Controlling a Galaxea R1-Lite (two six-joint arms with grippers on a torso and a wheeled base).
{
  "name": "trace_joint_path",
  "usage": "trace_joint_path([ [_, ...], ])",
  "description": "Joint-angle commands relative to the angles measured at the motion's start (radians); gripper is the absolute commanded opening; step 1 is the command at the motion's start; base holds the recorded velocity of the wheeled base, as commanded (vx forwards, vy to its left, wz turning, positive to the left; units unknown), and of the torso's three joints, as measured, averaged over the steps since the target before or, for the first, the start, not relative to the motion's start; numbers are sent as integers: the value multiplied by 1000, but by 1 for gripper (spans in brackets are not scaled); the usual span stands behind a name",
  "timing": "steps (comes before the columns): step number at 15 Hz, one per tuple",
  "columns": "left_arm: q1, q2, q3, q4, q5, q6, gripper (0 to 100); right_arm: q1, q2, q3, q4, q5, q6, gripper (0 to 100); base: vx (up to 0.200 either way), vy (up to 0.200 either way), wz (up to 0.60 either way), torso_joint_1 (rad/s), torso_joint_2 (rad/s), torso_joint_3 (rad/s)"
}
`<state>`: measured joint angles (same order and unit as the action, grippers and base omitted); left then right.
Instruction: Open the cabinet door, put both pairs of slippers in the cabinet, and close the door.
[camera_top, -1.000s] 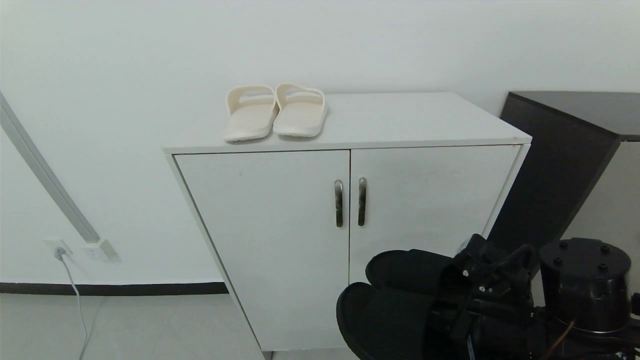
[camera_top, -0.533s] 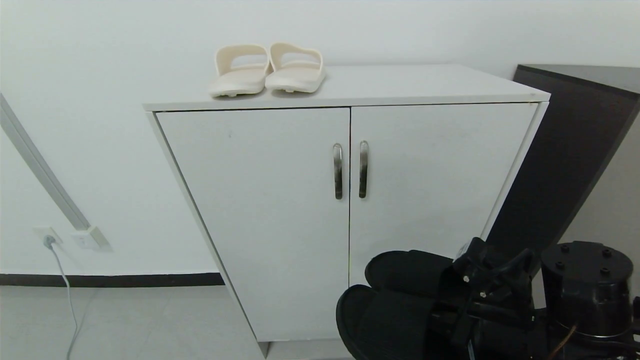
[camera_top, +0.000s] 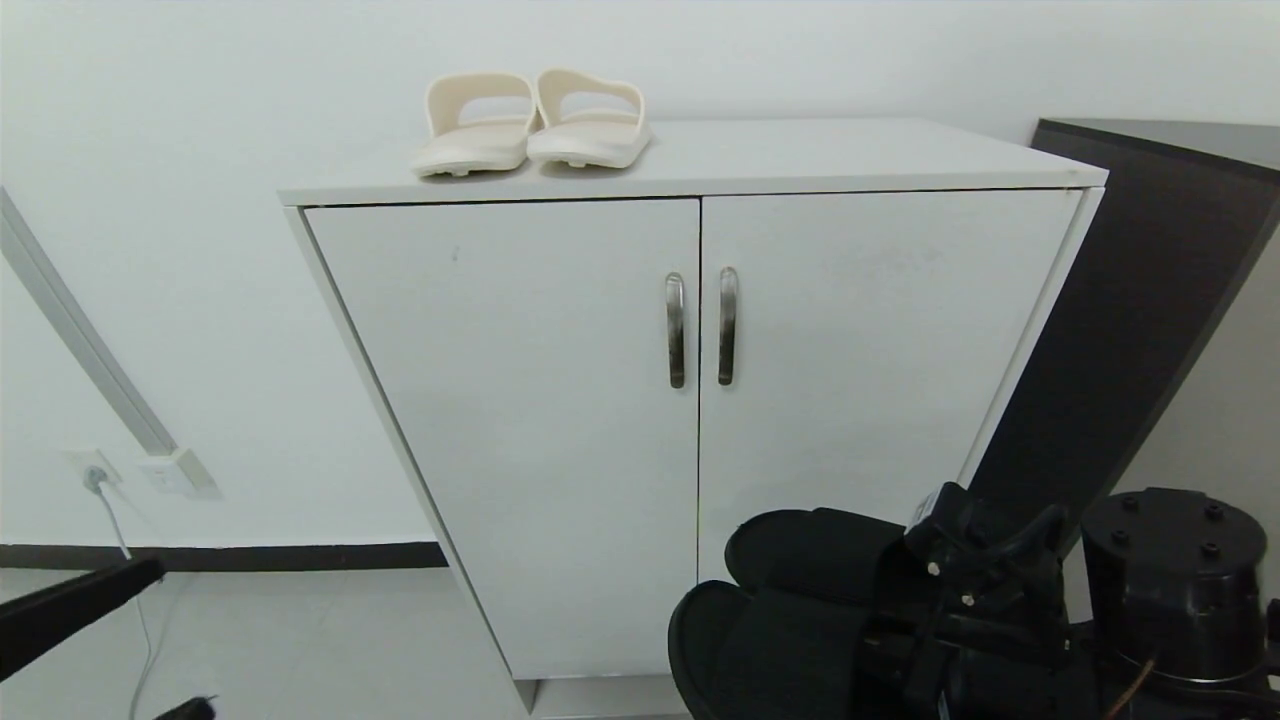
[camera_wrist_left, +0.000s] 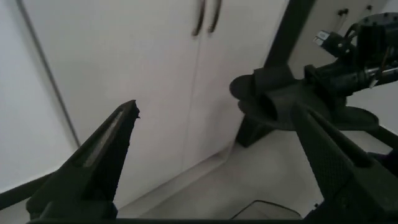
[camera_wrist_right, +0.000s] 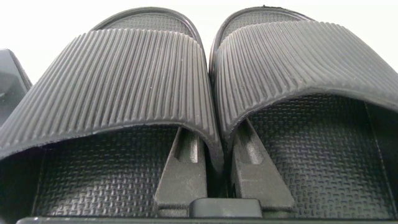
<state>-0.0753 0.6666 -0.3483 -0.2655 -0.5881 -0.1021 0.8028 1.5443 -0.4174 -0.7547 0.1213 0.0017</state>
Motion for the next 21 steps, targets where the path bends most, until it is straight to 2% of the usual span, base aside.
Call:
trace_joint_path([
  [1,-143,275,-57,-130,-41,-11,100,1,0,2,0,1,1,0,0,0,0,0,0,0],
  [3,-233,367,-113,-208,-36,-25,100,1,-1,5,0,15,0,0,0,0,0,0,0,0],
  [6,-282,464,-222,-231,-35,-53,100,1,-3,8,0,32,1,0,0,0,0,0,0,0],
  [8,-356,498,-305,-231,-19,-105,100,3,-3,8,0,32,1,0,0,0,0,0,0,0],
  [9,-386,521,-345,-231,2,-134,100,6,-3,6,-2,34,1,0,0,0,0,0,0,0],
  [10,-443,577,-409,-231,44,-153,100,7,-1,6,-3,34,1,0,0,0,0,0,0,0],
  [12,-500,668,-497,-233,68,-154,100,9,0,8,-5,34,1,0,0,0,0,0,0,0],
  [14,-552,732,-555,-231,68,-163,100,10,2,8,-5,34,1,0,0,0,0,0,0,0],
  [18,-603,918,-681,-251,67,-176,100,19,7,8,-3,34,0,0,0,0,0,0,0,0],
  [21,-607,1004,-738,-294,70,-200,100,21,8,9,-3,34,0,0,0,0,0,0,0,0],
])
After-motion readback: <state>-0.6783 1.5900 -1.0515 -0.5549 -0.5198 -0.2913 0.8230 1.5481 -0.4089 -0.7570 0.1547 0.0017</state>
